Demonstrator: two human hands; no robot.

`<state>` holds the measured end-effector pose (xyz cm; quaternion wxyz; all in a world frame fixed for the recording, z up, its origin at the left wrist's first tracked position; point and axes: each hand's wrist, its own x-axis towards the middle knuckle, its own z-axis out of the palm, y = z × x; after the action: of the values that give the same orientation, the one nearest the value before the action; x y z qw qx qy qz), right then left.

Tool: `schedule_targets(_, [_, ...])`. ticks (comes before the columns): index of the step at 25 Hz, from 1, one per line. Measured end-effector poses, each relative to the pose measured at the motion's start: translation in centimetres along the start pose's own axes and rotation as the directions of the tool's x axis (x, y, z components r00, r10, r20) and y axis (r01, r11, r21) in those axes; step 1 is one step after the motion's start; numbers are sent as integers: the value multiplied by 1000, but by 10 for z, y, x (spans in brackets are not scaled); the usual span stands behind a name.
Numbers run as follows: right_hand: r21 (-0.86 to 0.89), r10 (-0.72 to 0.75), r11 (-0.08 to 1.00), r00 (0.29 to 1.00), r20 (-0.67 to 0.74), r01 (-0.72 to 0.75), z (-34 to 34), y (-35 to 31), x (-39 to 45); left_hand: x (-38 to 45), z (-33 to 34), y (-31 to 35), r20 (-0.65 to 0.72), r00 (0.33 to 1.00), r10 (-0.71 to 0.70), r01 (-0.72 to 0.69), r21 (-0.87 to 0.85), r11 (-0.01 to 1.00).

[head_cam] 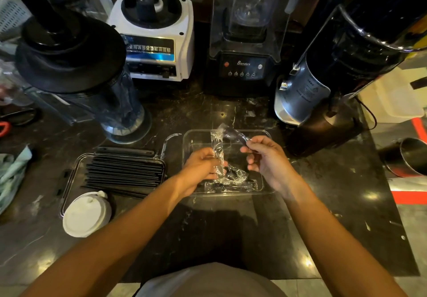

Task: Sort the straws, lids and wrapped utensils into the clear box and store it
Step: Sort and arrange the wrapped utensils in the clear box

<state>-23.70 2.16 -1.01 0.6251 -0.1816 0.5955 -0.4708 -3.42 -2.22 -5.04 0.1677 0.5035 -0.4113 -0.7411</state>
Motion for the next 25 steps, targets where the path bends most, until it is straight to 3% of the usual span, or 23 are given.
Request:
schedule_targets(6, [-218, 11, 976, 999, -42, -20, 8, 20, -7, -7, 5, 6, 17, 999, 39, -38, -72, 997])
schedule_targets(10, [-393, -63, 919, 996, -55, 37, 13, 31, -6, -5, 7, 4, 14, 999, 38, -37, -79, 996])
schedule_targets(14, [-494, -87, 867, 996, -8, 72, 20, 32, -6, -2, 6, 2, 8, 999, 35, -35, -77, 996])
schedule_targets(17, [-420, -24, 906, 997, 78, 55, 18, 26, -5, 0, 8, 4, -123, 987, 101, -102, -4, 995])
schedule_targets(19, [-505, -33, 862, 999, 14, 36, 12, 25, 4, 0, 8, 12, -213, 970, 120, -128, -23, 991])
schedule_targets(20, [-665, -68, 746, 998, -11, 43, 9, 26, 10, -1, 6, 18, -223, 967, 122, -135, -48, 990])
schedule_targets(22, [-947, -63, 316, 997, 34, 52, 10, 31, 18, -1, 3, 27, -232, 963, 134, -156, -77, 985])
schedule_targets(23, [-991, -41, 118, 997, 58, 63, 13, 36, 19, -2, 2, 29, -241, 960, 143, -167, -83, 983])
schedule_targets(24, [-997, -30, -3, 997, 72, 71, 17, 40, 19, -4, 1, 31, -248, 957, 149, -175, -89, 980])
schedule_targets(25, [-996, -31, -52, 997, 76, 74, 21, 42, 19, -5, 0, 32, -255, 954, 159, -187, -93, 978])
